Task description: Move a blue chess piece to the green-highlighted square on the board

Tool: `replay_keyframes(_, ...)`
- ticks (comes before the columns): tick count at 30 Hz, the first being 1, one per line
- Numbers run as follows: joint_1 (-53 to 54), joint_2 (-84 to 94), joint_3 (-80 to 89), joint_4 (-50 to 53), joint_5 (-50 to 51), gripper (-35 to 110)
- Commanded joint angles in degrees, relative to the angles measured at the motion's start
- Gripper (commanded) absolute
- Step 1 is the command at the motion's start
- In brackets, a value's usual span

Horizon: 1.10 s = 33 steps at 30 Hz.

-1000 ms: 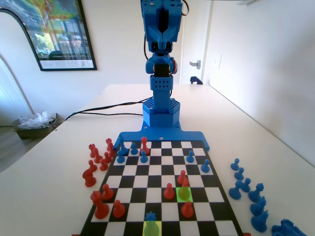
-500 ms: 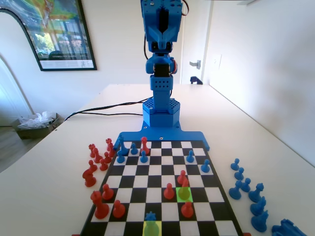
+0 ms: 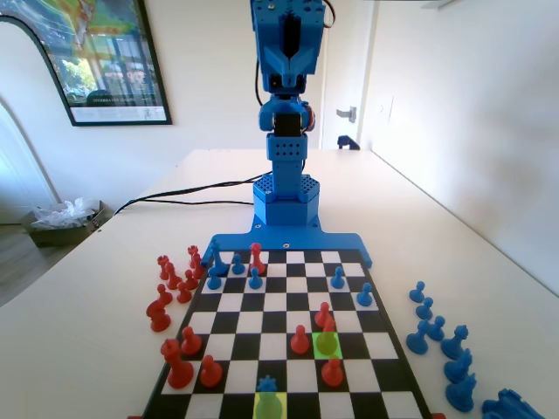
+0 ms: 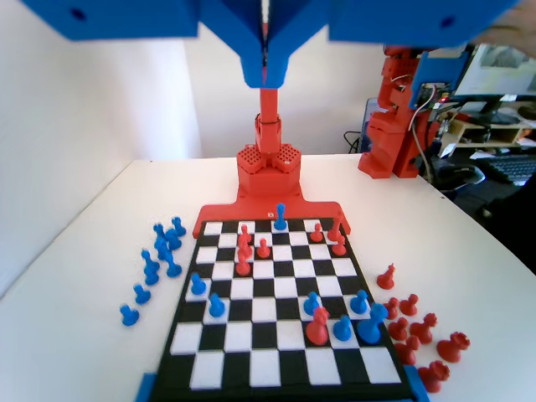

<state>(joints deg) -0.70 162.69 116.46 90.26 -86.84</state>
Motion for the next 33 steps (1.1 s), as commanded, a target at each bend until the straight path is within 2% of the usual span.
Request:
replay_keyframes(1, -1.6, -6.2, -7.4, -0.4, 2.5, 1)
replay_keyframes(7, -3.0, -21.2, -13.9, -0.5, 10.8, 1)
replay_keyframes(12, -2.4, -32.9, -17.8, -0.5, 13.6, 1)
replay_keyframes(24, -1.0, -52.5, -16.3, -11.2, 22.8, 1)
replay_keyframes(33, -2.6, -62.7, -19.2, -14.1, 28.7, 1)
